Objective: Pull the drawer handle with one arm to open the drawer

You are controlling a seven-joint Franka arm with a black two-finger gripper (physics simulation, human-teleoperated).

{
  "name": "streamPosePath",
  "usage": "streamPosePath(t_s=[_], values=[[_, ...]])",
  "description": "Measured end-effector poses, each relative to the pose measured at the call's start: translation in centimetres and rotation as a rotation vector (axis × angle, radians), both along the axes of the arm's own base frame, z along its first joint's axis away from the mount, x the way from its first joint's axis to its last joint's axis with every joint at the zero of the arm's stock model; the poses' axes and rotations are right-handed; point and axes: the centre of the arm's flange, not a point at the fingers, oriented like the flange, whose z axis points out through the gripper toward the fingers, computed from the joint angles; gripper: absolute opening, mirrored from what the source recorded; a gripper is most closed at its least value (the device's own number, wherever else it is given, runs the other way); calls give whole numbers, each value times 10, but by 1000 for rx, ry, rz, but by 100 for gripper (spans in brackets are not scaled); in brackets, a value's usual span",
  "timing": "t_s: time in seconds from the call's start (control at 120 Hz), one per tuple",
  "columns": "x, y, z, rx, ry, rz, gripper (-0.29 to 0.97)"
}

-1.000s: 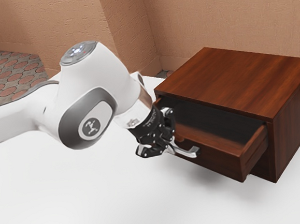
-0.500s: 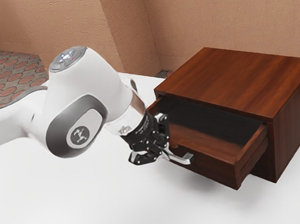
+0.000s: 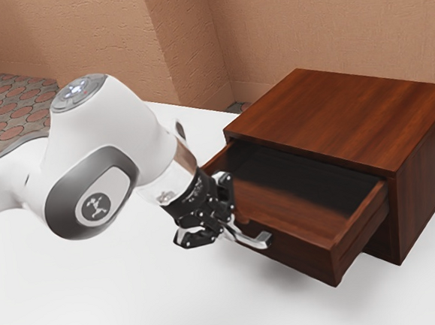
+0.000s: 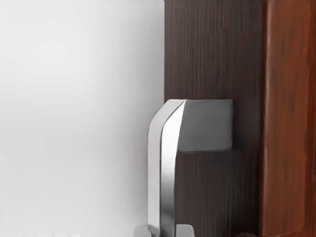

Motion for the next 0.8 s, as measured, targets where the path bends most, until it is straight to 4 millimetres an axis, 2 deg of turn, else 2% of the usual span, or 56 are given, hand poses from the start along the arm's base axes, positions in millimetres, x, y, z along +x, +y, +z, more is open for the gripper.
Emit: streamPosePath(t_s=[0.5, 0.683, 0.8], values=[[-11, 1, -2, -2, 8, 6, -9], [-15, 3, 6, -6, -5, 10, 7], [-20, 4, 23, -8, -15, 8, 30]])
